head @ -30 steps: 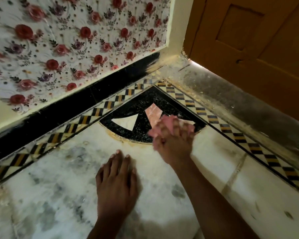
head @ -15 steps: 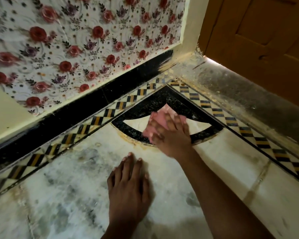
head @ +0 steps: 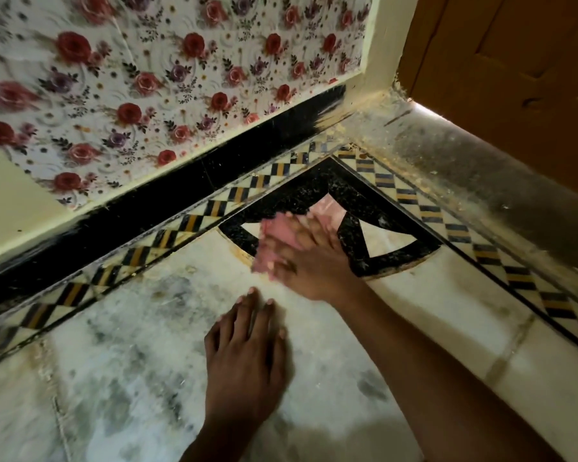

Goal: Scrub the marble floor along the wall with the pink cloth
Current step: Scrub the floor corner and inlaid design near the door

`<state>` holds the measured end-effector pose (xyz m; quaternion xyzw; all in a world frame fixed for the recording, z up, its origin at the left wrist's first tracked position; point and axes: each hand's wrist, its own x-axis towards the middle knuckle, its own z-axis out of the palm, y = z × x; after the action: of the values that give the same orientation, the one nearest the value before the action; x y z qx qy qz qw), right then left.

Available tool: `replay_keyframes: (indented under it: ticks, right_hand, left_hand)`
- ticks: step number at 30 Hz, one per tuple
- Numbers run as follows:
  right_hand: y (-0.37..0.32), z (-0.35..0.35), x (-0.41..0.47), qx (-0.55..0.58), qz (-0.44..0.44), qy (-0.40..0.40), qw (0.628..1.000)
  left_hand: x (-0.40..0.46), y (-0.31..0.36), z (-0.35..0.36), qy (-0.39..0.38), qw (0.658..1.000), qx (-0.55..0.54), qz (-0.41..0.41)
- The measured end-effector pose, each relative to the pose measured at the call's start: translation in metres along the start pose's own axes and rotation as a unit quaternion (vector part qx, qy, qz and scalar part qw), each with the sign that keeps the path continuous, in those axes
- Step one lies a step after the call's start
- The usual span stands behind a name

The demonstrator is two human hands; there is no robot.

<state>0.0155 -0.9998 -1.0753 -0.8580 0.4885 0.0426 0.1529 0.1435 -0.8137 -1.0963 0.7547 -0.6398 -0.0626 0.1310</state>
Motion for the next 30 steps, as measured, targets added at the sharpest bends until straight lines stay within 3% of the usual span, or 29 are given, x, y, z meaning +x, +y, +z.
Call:
replay_keyframes:
  ticks: [3,6,7,9,11,13,15,17,19,21,23,25,28,30]
  right_hand:
    - [0.033,0.014,-0.053,0.023,0.137,0.04,0.989]
    - [0.071,-0.006,-0.01,0.077,0.335,0.077,0.936]
    - [0.074,-0.014,0.02,0.087,0.356,0.089,0.926]
    - [0.061,-0.029,0.075,0.091,0.305,0.077,0.945]
    - [0.035,-0.026,0.1,0.038,0.14,0.035,0.989]
    - [0.014,-0.017,0.081,-0.015,-0.015,-0.021,1.0]
    - [0.012,-0.003,0.024,-0.027,-0.079,-0.02,0.996]
    - [0.034,0.017,-0.034,-0.034,-0.042,0.036,0.998]
    - [0.071,0.018,-0.065,-0.003,0.123,0.085,0.989]
    - [0.097,-0.001,-0.052,0.062,0.318,0.079,0.943]
    - [0.101,-0.022,-0.007,0.127,0.404,0.071,0.903]
    - [0.086,-0.036,0.039,0.139,0.373,0.043,0.916]
    - [0.044,-0.029,0.052,0.079,0.199,0.001,0.977]
    - [0.022,-0.01,0.011,0.045,0.102,-0.006,0.994]
  left_hand:
    - [0.0,-0.001,0.0,0.006,1.0,0.001,-0.003]
    - [0.001,-0.001,0.003,0.007,1.0,0.004,-0.002]
    - [-0.002,0.001,0.004,0.008,1.0,0.004,-0.008]
    - [0.0,0.002,0.003,0.002,1.0,-0.001,-0.004]
    - [0.0,-0.002,0.002,-0.006,1.0,0.001,-0.004]
    - [0.002,-0.001,0.001,-0.004,1.0,0.0,-0.011]
    - [0.002,0.002,-0.002,-0.007,1.0,-0.001,-0.012]
    - [0.001,0.003,-0.002,-0.003,1.0,-0.006,-0.006]
    - [0.003,0.001,-0.002,-0.004,1.0,-0.005,-0.006]
    - [0.002,0.002,-0.002,-0.007,1.0,0.007,-0.007]
    - [0.002,0.002,-0.002,-0.016,1.0,0.015,-0.004]
    - [0.002,0.002,-0.004,-0.018,1.0,0.013,-0.003]
    - [0.003,0.003,-0.006,-0.013,1.0,0.01,-0.008]
    - [0.003,0.004,-0.006,-0.016,1.0,0.013,-0.004]
